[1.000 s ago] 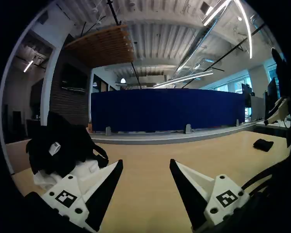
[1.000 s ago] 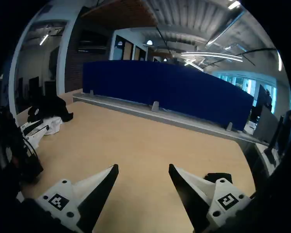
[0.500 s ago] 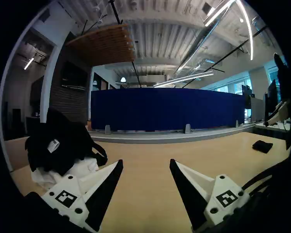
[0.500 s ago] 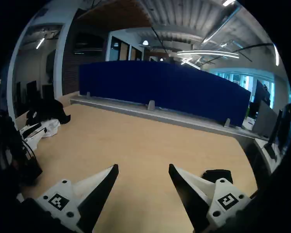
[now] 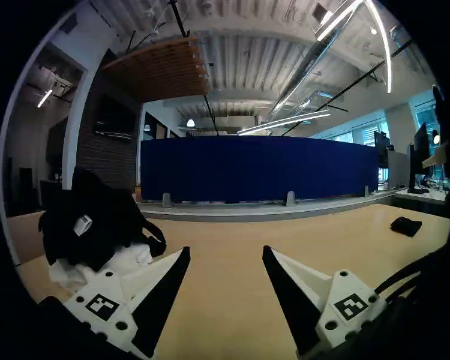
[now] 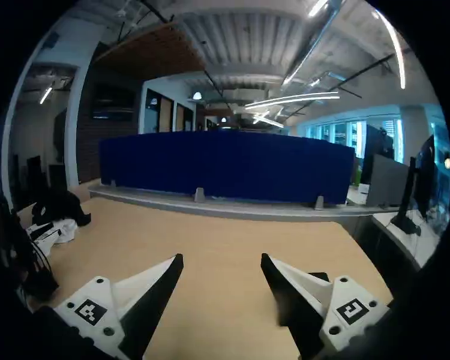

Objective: Fold towel

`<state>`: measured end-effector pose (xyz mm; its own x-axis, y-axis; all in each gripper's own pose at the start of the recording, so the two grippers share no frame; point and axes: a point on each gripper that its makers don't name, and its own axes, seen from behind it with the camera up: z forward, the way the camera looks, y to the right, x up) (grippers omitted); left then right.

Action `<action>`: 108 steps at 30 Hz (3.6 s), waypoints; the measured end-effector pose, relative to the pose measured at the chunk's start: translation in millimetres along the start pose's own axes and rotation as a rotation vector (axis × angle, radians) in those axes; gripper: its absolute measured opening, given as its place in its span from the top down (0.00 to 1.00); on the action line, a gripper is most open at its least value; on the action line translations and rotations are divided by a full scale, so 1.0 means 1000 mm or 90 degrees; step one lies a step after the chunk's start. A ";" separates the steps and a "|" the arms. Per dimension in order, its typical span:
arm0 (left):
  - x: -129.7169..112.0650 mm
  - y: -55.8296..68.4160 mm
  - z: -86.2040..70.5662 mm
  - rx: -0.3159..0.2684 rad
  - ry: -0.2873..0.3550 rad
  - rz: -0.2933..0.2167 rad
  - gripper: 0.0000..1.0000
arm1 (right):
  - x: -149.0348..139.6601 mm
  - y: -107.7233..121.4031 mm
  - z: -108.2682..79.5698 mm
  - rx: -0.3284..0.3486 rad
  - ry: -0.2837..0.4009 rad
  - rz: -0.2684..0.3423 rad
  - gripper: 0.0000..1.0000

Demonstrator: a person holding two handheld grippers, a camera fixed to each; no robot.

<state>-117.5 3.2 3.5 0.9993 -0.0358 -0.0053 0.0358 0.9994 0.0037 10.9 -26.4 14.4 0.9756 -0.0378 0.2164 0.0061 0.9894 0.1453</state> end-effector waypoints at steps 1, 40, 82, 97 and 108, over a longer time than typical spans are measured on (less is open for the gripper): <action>0.000 0.000 0.000 0.000 0.000 0.000 0.11 | -0.001 0.005 -0.001 -0.003 0.006 0.007 0.00; -0.001 0.000 0.001 0.000 0.000 -0.001 0.11 | -0.091 0.037 0.026 -0.078 0.119 0.035 0.00; -0.002 -0.001 0.002 0.000 0.000 0.000 0.10 | -0.095 0.029 0.025 -0.094 0.143 0.023 0.00; -0.002 -0.001 0.002 0.000 0.000 0.000 0.11 | -0.094 0.028 0.021 -0.093 0.143 0.022 0.00; -0.002 0.000 0.001 0.000 0.000 0.000 0.10 | -0.096 0.028 0.017 -0.093 0.143 0.022 0.00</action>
<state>-119.6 3.2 4.6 0.9993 -0.0365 -0.0057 0.0365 0.9993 0.0039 -86.8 2.9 14.4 0.9999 0.0117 -0.0029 -0.0117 0.9999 -0.0029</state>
